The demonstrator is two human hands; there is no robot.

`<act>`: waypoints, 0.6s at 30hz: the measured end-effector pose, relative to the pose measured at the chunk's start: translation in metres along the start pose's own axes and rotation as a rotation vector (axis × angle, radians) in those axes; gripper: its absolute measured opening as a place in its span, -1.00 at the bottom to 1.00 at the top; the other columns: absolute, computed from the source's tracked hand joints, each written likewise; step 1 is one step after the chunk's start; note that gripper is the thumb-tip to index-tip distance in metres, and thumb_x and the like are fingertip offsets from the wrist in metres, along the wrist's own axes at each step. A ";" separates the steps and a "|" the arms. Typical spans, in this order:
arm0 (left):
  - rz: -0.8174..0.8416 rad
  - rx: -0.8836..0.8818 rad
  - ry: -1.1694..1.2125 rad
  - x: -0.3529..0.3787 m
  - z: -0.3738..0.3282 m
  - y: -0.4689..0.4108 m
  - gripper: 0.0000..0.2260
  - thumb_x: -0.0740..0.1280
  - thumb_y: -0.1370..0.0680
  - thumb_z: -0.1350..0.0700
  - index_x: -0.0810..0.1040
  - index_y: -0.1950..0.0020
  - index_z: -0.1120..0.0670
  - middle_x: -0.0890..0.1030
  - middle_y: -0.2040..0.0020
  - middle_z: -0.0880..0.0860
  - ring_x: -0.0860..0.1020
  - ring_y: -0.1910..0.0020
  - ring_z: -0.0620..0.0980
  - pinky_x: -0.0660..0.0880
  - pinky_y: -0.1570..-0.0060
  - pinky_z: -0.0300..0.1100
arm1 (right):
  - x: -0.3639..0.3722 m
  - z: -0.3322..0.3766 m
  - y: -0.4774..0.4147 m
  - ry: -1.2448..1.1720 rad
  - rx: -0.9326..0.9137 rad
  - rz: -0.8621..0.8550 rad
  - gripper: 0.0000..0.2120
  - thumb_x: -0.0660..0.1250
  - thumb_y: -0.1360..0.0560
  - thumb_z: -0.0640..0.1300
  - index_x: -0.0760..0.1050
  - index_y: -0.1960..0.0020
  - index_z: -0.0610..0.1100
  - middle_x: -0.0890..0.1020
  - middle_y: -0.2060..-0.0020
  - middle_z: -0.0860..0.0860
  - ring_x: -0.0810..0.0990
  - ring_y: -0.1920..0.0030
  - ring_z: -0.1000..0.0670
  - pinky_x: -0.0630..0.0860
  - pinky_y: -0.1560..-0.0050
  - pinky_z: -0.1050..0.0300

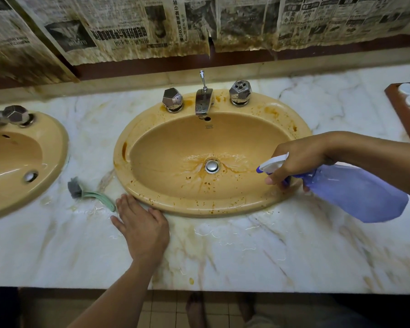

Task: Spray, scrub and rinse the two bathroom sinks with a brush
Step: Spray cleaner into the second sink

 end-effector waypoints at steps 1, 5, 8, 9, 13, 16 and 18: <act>0.000 0.003 0.000 0.000 0.000 0.000 -0.42 0.21 -0.59 0.16 0.17 -0.59 0.28 0.22 -0.59 0.23 0.11 -0.62 0.17 -0.06 -0.60 0.25 | -0.003 -0.002 0.002 0.020 0.011 -0.026 -0.64 0.45 -0.54 0.05 0.64 0.20 -0.25 0.71 0.19 -0.16 0.55 0.42 0.03 0.56 0.38 0.25; 0.004 0.004 0.003 0.001 0.001 0.000 -0.41 0.22 -0.58 0.16 0.17 -0.58 0.29 0.22 -0.59 0.24 0.10 -0.62 0.18 -0.06 -0.59 0.27 | -0.015 -0.015 0.008 0.130 0.078 -0.098 -0.68 0.39 -0.52 -0.04 0.58 0.35 -0.18 0.66 0.38 -0.10 0.58 0.47 0.03 0.56 0.37 0.24; 0.003 0.009 -0.003 0.001 0.002 -0.001 -0.41 0.23 -0.59 0.16 0.16 -0.58 0.29 0.22 -0.58 0.24 0.11 -0.62 0.17 -0.05 -0.59 0.28 | -0.016 -0.025 0.014 0.172 0.152 -0.056 -0.61 0.35 -0.47 -0.10 0.51 0.53 -0.08 0.65 0.44 -0.13 0.60 0.44 -0.08 0.65 0.06 -0.02; 0.004 0.008 -0.004 0.001 0.002 -0.001 -0.41 0.23 -0.59 0.16 0.16 -0.58 0.29 0.22 -0.58 0.24 0.11 -0.62 0.17 -0.06 -0.59 0.27 | -0.018 -0.027 0.016 0.191 0.170 -0.055 -0.57 0.36 -0.48 -0.08 0.51 0.56 -0.06 0.65 0.44 -0.11 0.60 0.44 -0.06 0.64 0.05 0.00; 0.004 -0.010 0.006 0.000 0.001 0.000 -0.42 0.23 -0.58 0.17 0.19 -0.58 0.30 0.23 -0.59 0.24 0.11 -0.62 0.17 -0.06 -0.59 0.27 | -0.028 -0.031 0.017 0.229 0.207 -0.129 -0.65 0.39 -0.51 0.11 0.63 0.34 -0.08 0.73 0.31 -0.03 0.65 0.22 0.01 0.55 0.12 0.17; 0.007 -0.010 0.008 0.000 0.000 0.000 -0.41 0.23 -0.59 0.17 0.18 -0.58 0.30 0.23 -0.59 0.24 0.10 -0.62 0.18 -0.06 -0.59 0.27 | -0.035 -0.029 0.017 0.134 0.173 -0.289 -0.66 0.38 -0.53 0.04 0.59 0.33 -0.13 0.69 0.41 0.02 0.67 0.23 -0.04 0.54 0.15 0.12; 0.019 -0.010 0.004 0.001 0.001 0.000 -0.41 0.22 -0.60 0.15 0.16 -0.59 0.29 0.22 -0.60 0.23 0.10 -0.62 0.17 -0.07 -0.60 0.26 | -0.033 -0.023 0.017 0.008 0.141 -0.417 -0.71 0.37 -0.54 -0.03 0.58 0.29 -0.17 0.67 0.46 0.01 0.68 0.30 -0.07 0.54 0.25 0.15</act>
Point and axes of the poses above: each hand's wrist, its own y-axis away from the middle knuckle, its own x-axis out of the palm, z = x × y, the point moved 7 cm from there along -y, towards the middle knuckle
